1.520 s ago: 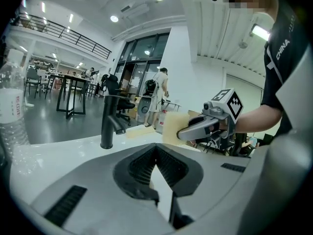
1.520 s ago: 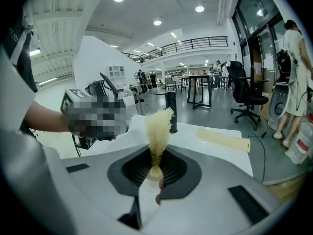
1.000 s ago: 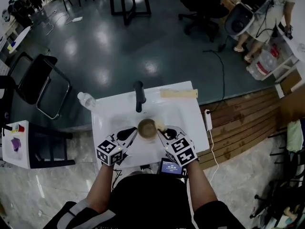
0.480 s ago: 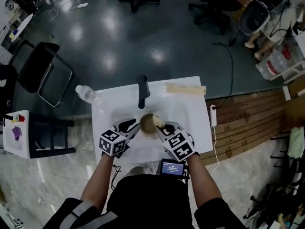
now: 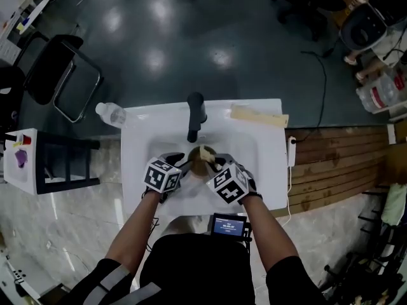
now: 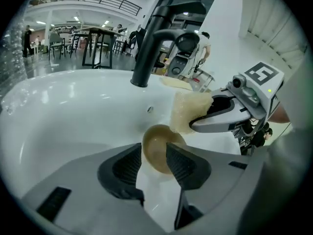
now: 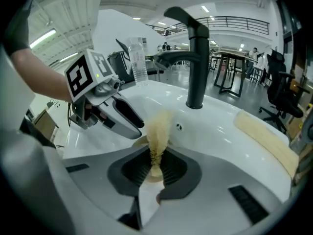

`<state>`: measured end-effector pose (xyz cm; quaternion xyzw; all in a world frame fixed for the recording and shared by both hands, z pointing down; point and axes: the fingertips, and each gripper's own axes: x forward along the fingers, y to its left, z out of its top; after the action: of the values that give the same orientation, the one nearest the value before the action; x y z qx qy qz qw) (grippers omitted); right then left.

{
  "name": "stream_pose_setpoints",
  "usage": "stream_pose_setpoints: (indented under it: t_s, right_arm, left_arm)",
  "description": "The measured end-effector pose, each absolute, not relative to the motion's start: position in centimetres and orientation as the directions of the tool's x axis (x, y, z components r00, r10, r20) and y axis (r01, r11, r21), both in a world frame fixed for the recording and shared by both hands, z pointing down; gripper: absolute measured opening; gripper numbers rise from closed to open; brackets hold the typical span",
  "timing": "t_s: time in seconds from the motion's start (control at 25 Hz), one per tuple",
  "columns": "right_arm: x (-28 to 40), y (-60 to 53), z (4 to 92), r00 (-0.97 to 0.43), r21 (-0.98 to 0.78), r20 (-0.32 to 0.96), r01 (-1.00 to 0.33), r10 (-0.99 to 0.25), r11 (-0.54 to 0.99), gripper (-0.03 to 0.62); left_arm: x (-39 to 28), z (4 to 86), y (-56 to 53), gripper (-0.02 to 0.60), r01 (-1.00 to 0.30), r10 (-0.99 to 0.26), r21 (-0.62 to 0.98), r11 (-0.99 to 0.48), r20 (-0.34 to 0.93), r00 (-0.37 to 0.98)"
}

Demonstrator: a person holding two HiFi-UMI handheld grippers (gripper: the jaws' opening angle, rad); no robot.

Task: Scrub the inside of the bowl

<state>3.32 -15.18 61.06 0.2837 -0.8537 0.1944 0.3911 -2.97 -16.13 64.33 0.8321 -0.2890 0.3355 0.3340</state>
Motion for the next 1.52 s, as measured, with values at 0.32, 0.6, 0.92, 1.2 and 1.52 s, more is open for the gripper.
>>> stream_pose_setpoints:
  t_s: [0.32, 0.6, 0.92, 1.2, 1.52]
  right_arm:
    - [2.2, -15.7, 65.1, -0.454, 0.029, 0.849, -0.470, -0.270, 0.882, 0.040]
    - [1.2, -16.8, 66.5, -0.393, 0.241, 0.864, -0.229, -0.316, 0.943, 0.040]
    - [1.3, -16.2, 69.5, -0.311, 0.270, 0.908, -0.078, -0.280, 0.960, 0.040]
    - [1.4, -14.4, 71.0, -0.268, 0.129, 0.953, -0.061, -0.141, 0.990, 0.040]
    - [1.0, -12.1, 70.6, -0.339, -0.097, 0.938, -0.062, 0.071, 0.993, 0.040]
  left_arm:
    - [-2.9, 68.0, -15.3, 0.137, -0.745, -0.180, 0.355, -0.565, 0.828, 0.530]
    - [-2.8, 69.7, -15.3, 0.110, -0.756, -0.143, 0.365, -0.544, 0.847, 0.512]
    - [-2.8, 69.8, -16.3, 0.059, -0.773, -0.177, 0.373, -0.513, 0.836, 0.520]
    - [-2.6, 69.7, -16.8, 0.050, -0.780, -0.206, 0.328, -0.533, 0.844, 0.495]
    - [-2.5, 69.3, -17.9, 0.028, -0.785, -0.232, 0.306, -0.539, 0.842, 0.487]
